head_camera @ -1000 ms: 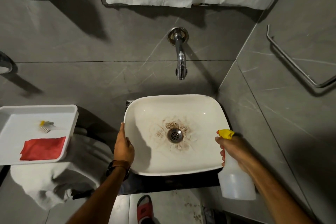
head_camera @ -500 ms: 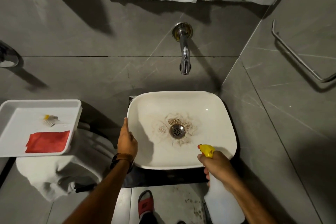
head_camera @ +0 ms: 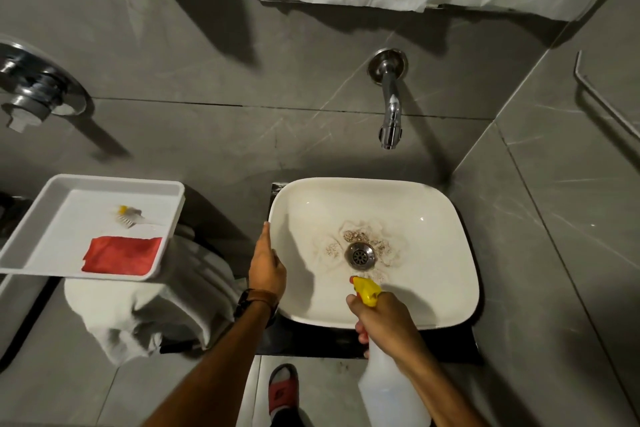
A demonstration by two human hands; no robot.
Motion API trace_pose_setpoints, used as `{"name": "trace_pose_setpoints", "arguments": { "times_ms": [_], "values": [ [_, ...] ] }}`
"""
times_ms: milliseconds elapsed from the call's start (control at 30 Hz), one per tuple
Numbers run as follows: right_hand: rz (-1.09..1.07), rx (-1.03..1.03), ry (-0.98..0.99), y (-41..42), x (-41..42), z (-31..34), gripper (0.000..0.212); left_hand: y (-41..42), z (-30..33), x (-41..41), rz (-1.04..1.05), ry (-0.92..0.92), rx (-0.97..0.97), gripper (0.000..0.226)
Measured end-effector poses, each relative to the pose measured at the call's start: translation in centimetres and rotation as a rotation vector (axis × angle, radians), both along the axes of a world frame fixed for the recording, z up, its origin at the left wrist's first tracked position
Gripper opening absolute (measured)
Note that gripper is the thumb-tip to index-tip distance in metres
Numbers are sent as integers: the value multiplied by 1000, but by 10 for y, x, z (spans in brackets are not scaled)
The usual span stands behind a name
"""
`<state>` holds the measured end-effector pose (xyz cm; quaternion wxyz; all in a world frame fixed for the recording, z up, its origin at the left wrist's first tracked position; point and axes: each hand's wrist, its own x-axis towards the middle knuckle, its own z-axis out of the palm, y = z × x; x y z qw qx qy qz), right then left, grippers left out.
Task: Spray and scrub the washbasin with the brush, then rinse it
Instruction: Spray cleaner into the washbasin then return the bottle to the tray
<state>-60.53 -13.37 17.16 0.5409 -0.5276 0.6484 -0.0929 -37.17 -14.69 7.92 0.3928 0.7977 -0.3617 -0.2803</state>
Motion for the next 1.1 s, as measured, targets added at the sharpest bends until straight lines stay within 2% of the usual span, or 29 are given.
{"name": "trace_pose_setpoints", "arguments": {
  "times_ms": [133, 233, 300, 400, 467, 500, 600, 733, 867, 1100],
  "values": [
    [-11, -2, -48, -8, 6, 4, 31, 0, -1, 2, -2, -7, -12, 69],
    [-3, -40, -66, -14, 14, 8, 28, 1, -2, 3, 23, 70, -50, 55],
    [14, -70, -80, -18, 22, 12, 27, 1, -2, 4, 80, 144, -94, 48],
    [67, -132, -168, -26, 52, 27, 27, 3, -4, 23, 228, 150, -143, 48],
    [125, -195, -203, -32, 77, 40, 35, 6, -5, 45, 325, 150, -178, 46],
    [156, -233, -201, -36, 94, 46, 36, 9, -5, 60, 364, 150, -191, 46],
    [238, -304, -197, -48, 148, 56, 18, 20, -10, 109, 452, 132, -191, 47],
    [393, -384, -265, -57, 233, 56, 34, 44, -20, 170, 561, 112, -196, 45],
    [506, -401, -355, -58, 323, 39, 40, 74, -32, 220, 707, 128, -210, 43],
    [804, -401, -401, -36, 477, -12, 35, 118, -63, 294, 848, 115, -205, 45]
  ]
}}
